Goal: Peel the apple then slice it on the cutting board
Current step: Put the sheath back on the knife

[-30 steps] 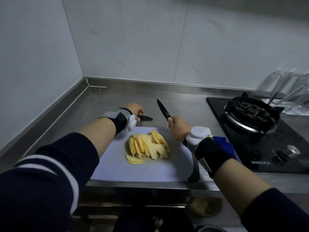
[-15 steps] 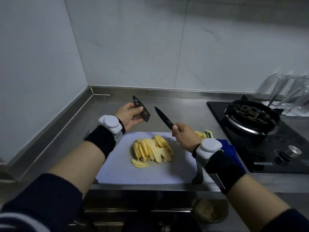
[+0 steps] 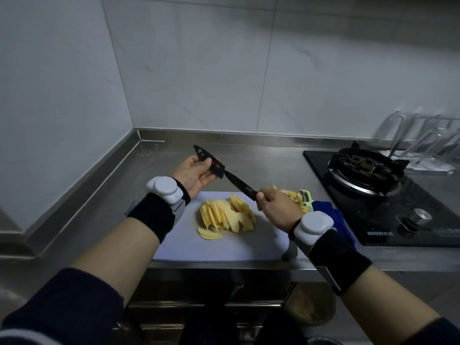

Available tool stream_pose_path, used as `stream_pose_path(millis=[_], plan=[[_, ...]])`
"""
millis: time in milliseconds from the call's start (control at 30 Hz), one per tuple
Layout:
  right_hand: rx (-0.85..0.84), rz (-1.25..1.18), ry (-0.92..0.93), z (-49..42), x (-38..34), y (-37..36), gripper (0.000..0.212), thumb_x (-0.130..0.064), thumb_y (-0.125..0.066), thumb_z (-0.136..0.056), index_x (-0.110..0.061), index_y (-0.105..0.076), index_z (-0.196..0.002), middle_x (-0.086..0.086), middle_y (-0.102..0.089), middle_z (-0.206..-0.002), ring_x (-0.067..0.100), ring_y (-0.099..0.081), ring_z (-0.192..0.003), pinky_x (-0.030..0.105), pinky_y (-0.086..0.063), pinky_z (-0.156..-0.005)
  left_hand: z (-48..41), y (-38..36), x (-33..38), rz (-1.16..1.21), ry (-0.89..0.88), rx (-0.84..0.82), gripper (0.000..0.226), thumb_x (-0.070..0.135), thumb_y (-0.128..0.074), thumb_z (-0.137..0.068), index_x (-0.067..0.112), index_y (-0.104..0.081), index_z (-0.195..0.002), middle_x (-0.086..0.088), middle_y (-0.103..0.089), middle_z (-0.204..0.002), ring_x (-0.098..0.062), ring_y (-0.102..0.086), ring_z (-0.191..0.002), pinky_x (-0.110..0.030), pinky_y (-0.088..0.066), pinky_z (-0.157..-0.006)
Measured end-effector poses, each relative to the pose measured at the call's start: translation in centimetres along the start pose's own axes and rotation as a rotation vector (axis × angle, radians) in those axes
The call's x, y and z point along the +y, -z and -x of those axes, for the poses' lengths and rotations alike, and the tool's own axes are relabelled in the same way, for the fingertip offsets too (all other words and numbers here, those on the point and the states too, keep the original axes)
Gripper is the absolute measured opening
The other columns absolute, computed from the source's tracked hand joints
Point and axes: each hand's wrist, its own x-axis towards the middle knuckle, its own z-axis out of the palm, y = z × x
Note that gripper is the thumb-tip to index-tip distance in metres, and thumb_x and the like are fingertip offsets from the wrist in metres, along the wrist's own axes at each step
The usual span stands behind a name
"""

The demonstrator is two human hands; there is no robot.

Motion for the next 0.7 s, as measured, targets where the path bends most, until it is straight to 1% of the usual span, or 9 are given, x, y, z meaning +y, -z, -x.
stream_pose_path(millis=[100,233,300,400,467,567,700], plan=[[0.004,0.006,-0.004,0.1,-0.1,0.0,0.033,-0.029,-0.034,-0.102,-0.016,-0.053,-0.079,0.005,-0.059,-0.083,0.027,-0.054,-0.082,0.036,-0.043,-0.077,0.3,-0.4,0.0,-0.034,-0.014,-0.013,0.011,-0.002,-0.052,-0.095,0.008,-0.052,-0.1,-0.01,-0.075,-0.086,-0.021,-0.074,-0.082,-0.04,-0.059,-0.081],[0.017,-0.009,-0.01,-0.1,-0.6,0.0,0.036,-0.031,-0.033,-0.102,-0.013,-0.057,-0.081,0.005,-0.058,-0.08,0.026,-0.054,-0.078,0.034,-0.041,-0.072,1.0,-1.1,-0.1,-0.101,-0.02,-0.04,0.011,-0.002,-0.054,-0.094,0.007,-0.052,-0.101,-0.014,-0.069,-0.096,-0.019,-0.074,-0.079,-0.034,-0.061,-0.071],[0.019,-0.009,-0.015,-0.2,-0.9,0.0,0.037,-0.033,-0.032,-0.102,-0.014,-0.057,-0.083,0.005,-0.058,-0.081,0.026,-0.054,-0.078,0.034,-0.041,-0.072,1.4,-1.4,-0.3,-0.127,-0.005,-0.054,0.01,-0.001,-0.055,-0.093,0.006,-0.053,-0.1,-0.015,-0.069,-0.096,-0.019,-0.074,-0.078,-0.032,-0.061,-0.068],[0.029,-0.02,-0.032,-0.4,-1.1,-0.1,0.038,-0.034,-0.031,-0.102,-0.014,-0.059,-0.084,0.007,-0.061,-0.083,0.03,-0.057,-0.083,0.037,-0.045,-0.077,1.7,-1.6,-0.6,-0.13,0.017,-0.06,0.012,0.0,-0.057,-0.092,0.005,-0.055,-0.103,-0.016,-0.07,-0.096,-0.021,-0.074,-0.082,-0.031,-0.061,-0.068],[0.039,-0.012,-0.04,-0.5,-1.1,-0.2,0.038,-0.034,-0.032,-0.101,-0.013,-0.06,-0.085,0.007,-0.06,-0.083,0.031,-0.058,-0.083,0.037,-0.046,-0.077,1.8,-1.5,-0.7,-0.135,0.027,-0.055,0.013,-0.001,-0.057,-0.092,0.004,-0.056,-0.103,-0.017,-0.069,-0.098,-0.022,-0.074,-0.082,-0.03,-0.061,-0.068],[0.039,-0.007,-0.043,-0.9,-1.4,-0.2,0.04,-0.034,-0.032,-0.102,-0.011,-0.061,-0.087,0.006,-0.057,-0.078,0.031,-0.058,-0.08,0.035,-0.043,-0.071,2.1,-2.0,-1.0,-0.162,0.048,-0.067,0.011,-0.003,-0.057,-0.091,0.004,-0.055,-0.1,-0.018,-0.069,-0.096,-0.021,-0.074,-0.079,-0.028,-0.06,-0.066],[0.055,-0.028,-0.027,-2.1,-2.1,-0.5,0.036,-0.033,-0.032,-0.102,-0.015,-0.058,-0.084,0.011,-0.061,-0.084,0.035,-0.059,-0.086,0.039,-0.046,-0.077,2.5,-3.6,-1.9,-0.237,0.045,-0.099,0.009,-0.002,-0.058,-0.091,0.005,-0.055,-0.095,-0.016,-0.068,-0.093,-0.019,-0.073,-0.073,-0.026,-0.06,-0.067]])
